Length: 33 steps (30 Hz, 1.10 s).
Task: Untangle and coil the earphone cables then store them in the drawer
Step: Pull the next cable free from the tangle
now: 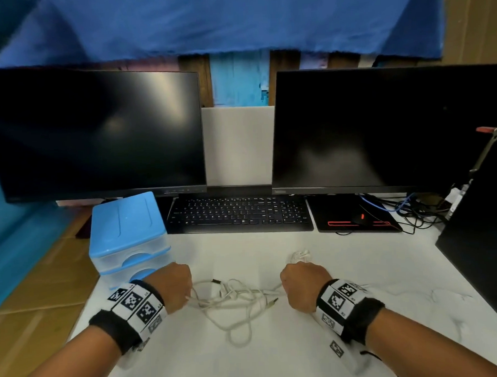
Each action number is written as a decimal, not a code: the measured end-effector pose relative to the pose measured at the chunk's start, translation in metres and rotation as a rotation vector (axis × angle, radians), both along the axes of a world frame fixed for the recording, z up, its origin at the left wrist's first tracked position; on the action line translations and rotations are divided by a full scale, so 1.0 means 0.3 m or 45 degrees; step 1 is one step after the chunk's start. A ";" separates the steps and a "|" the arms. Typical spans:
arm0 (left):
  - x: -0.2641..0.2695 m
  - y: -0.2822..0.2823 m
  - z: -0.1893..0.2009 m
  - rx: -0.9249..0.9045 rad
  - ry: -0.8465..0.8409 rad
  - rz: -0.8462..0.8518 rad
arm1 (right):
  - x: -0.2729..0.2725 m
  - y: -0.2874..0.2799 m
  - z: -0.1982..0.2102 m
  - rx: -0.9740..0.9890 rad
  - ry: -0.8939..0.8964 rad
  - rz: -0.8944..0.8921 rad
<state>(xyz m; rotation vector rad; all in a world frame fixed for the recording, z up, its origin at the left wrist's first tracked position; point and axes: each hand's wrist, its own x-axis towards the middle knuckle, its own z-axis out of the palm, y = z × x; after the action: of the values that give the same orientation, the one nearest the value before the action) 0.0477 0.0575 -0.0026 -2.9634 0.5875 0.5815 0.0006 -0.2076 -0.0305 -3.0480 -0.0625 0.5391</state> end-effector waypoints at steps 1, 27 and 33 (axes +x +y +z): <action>-0.003 0.002 0.007 0.007 0.013 -0.004 | -0.005 0.001 -0.004 0.002 -0.031 -0.004; -0.008 -0.326 -0.034 -1.192 0.259 -0.147 | -0.107 -0.041 0.227 1.094 -0.638 -0.319; 0.063 -0.128 0.016 -1.259 0.229 -0.023 | -0.189 -0.217 0.366 1.323 -0.888 -0.468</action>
<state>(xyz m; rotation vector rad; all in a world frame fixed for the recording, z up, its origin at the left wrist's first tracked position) 0.0666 0.0192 0.0021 -3.8061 1.2125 0.7145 -0.0560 -0.2727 0.0793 -1.9954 0.1457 -0.4678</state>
